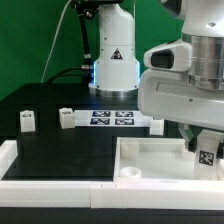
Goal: Assemble one leg
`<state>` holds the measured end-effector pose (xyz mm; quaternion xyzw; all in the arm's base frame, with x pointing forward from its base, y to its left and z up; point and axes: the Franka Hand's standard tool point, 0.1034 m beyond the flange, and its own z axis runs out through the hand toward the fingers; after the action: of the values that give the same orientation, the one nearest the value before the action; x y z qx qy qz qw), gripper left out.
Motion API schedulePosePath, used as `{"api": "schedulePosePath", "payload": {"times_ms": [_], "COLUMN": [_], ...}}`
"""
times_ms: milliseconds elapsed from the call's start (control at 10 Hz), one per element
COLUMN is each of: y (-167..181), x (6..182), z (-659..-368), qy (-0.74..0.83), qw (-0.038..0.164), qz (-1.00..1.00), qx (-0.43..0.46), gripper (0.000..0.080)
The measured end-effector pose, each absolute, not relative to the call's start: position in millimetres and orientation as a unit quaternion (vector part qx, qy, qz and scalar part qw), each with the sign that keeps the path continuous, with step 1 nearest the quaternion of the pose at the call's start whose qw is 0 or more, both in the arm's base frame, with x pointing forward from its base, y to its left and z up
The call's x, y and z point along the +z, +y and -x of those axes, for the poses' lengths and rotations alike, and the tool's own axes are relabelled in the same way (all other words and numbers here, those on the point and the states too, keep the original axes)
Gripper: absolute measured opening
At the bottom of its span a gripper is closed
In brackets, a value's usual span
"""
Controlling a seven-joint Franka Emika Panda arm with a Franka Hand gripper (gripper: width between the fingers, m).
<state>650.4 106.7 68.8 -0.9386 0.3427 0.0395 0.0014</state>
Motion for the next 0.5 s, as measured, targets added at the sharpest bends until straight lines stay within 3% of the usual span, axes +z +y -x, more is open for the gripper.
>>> {"api": "schedulePosePath", "payload": {"times_ms": [500], "y": [106.0], "x": [69.3], "z": [-647.1], "qy": [0.612], "qw": [-0.014], "qz": [0.789], "qx": [0.046], "gripper": [0.029]}}
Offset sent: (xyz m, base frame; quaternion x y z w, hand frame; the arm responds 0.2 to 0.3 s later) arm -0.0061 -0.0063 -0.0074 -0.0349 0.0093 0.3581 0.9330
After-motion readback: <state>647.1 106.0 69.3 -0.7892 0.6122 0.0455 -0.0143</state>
